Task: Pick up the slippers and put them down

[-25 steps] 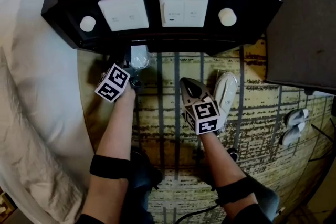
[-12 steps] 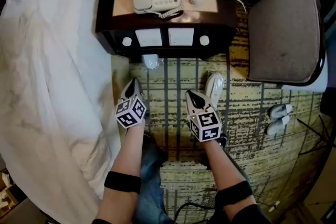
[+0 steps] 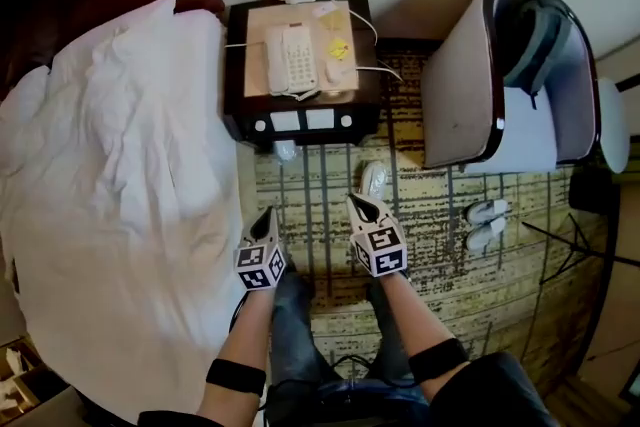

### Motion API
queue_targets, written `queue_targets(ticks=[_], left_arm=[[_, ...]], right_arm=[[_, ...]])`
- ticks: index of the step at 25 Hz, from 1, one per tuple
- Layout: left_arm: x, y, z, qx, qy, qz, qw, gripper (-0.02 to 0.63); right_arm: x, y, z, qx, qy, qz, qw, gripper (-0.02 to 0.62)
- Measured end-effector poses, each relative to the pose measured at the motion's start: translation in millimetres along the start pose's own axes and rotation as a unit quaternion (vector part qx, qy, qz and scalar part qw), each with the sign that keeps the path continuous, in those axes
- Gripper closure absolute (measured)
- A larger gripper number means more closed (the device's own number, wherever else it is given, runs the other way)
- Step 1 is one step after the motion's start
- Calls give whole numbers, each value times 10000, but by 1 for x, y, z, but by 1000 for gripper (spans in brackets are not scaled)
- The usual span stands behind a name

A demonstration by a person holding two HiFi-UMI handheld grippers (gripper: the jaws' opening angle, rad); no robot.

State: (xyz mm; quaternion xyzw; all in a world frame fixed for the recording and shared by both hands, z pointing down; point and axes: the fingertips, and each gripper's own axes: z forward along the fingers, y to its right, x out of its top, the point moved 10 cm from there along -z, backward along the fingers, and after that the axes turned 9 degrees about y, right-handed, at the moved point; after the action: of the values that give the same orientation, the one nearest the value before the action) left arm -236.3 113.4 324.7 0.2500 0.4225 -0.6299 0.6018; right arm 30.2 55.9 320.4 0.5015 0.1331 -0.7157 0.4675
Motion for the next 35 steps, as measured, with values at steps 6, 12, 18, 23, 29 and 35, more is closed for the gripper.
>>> queue_targets(ticks=[6,12,18,23,29,35], left_arm=[[83,42,-79,-225,364,436,9981,603],[133,64,-139,-315,596,683,9954,603],[151,76,-176,-488,828,868,9916,603],[152,85,-187,-637,847,949,9898,603],[150,88,-190,-608,773,681,9928,603],[153,90,-188,-632,883,642,9920,603]], right_arm=[[73,-16,-78,-5,213,-180,9996,594],[108,-14,-141,-136,283,-360,9989,594],[126,-6,-189,-337,378,-449,9977,594],[126,1,-214,-503,419,-415,9970,594],[122,7,-232,-635,466,-316,9964,594],[118,11,-235,-667,477,-263,9963,594]])
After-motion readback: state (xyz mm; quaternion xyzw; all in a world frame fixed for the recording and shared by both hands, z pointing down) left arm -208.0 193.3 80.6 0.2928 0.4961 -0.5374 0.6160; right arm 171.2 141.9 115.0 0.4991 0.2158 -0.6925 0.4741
